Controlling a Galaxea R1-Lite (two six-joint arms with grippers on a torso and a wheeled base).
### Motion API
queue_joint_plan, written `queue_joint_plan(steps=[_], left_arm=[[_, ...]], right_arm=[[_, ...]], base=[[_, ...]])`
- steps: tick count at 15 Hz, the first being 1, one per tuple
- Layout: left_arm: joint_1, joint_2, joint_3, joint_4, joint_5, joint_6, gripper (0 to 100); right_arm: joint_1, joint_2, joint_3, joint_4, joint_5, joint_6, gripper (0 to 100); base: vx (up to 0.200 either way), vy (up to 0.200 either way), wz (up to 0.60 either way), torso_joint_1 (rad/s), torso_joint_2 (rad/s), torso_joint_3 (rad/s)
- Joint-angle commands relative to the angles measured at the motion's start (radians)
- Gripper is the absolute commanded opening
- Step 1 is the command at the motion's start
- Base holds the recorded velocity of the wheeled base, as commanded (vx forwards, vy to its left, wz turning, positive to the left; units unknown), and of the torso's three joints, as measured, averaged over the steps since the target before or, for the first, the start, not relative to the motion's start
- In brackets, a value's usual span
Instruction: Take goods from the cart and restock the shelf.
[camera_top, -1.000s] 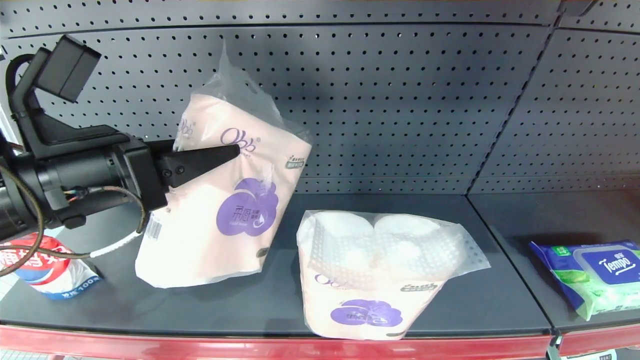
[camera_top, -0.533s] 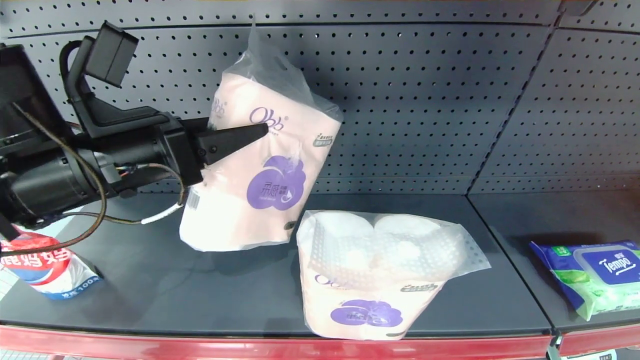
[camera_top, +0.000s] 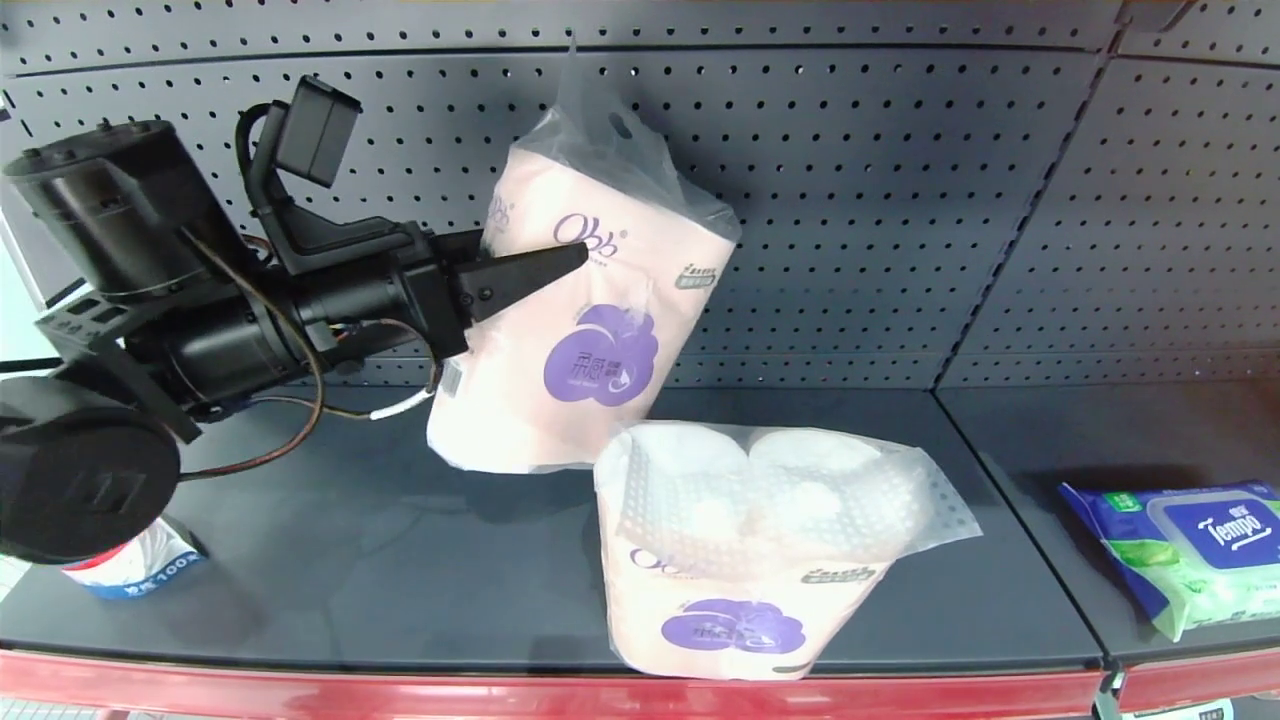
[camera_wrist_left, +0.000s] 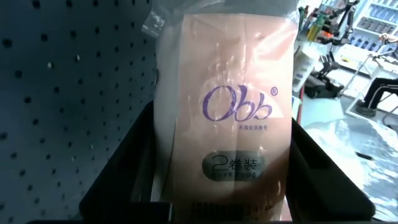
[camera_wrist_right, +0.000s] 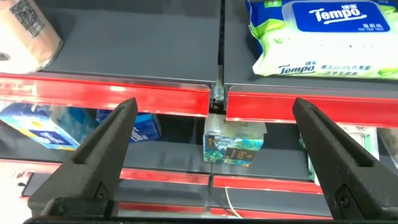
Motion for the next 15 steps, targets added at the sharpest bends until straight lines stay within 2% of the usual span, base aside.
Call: queue_joint_plan(steps=[1,4,5,6,7,8,9,10,11,12,15], left_arm=[[0.000,0.108,-0.037,-0.066,-0.016,-0.006,0],[-0.003,0.197,-0.040,-0.167,-0.056,-0.010,0],[-0.003,0.209,-0.040,-0.190,-0.062,-0.027,0],[-0.003,0.224,-0.043,-0.242,-0.076,-0.091,0],[-0.003,0.246,-0.057,-0.297,-0.084,-0.141,0],[-0.003,0.246,-0.057,-0.297,-0.084,-0.141,0],[-0.002,0.309,-0.071,-0.386,-0.093,-0.167,0],[-0.002,0.322,-0.071,-0.403,-0.102,-0.167,0],[0.000,0.347,-0.066,-0.441,-0.162,-0.168,0],[-0.002,0.364,-0.068,-0.460,-0.194,-0.176,0],[-0.003,0.436,-0.080,-0.555,-0.262,-0.216,0]], right_arm=[[0.001,0.004,0.000,0.000,0.001,-0.007,100],[0.001,0.004,-0.001,-0.002,0.004,-0.052,100],[0.001,0.004,-0.001,0.000,0.004,-0.055,100],[0.001,0.004,-0.003,-0.002,0.004,-0.055,100],[0.001,0.004,-0.003,-0.002,0.004,-0.056,100],[0.001,0.004,-0.003,-0.002,0.004,-0.056,100],[-0.001,0.004,-0.003,-0.002,0.004,-0.072,100],[0.001,0.004,-0.003,-0.002,0.004,-0.075,100],[0.001,0.004,-0.003,-0.002,0.004,-0.076,100],[0.001,0.004,-0.003,-0.002,0.004,-0.079,100],[0.001,0.004,-0.003,-0.002,0.007,-0.112,100]], base=[[0.000,0.000,0.00,0.000,0.00,0.000],[0.000,0.000,0.00,0.000,0.00,0.000],[0.000,0.000,0.00,0.000,0.00,0.000],[0.000,0.000,0.00,0.000,0.00,0.000],[0.000,0.000,0.00,0.000,0.00,0.000],[0.000,0.000,0.00,0.000,0.00,0.000],[0.000,0.000,0.00,0.000,0.00,0.000],[0.000,0.000,0.00,0.000,0.00,0.000],[0.000,0.000,0.00,0.000,0.00,0.000],[0.000,0.000,0.00,0.000,0.00,0.000],[0.000,0.000,0.00,0.000,0.00,0.000]])
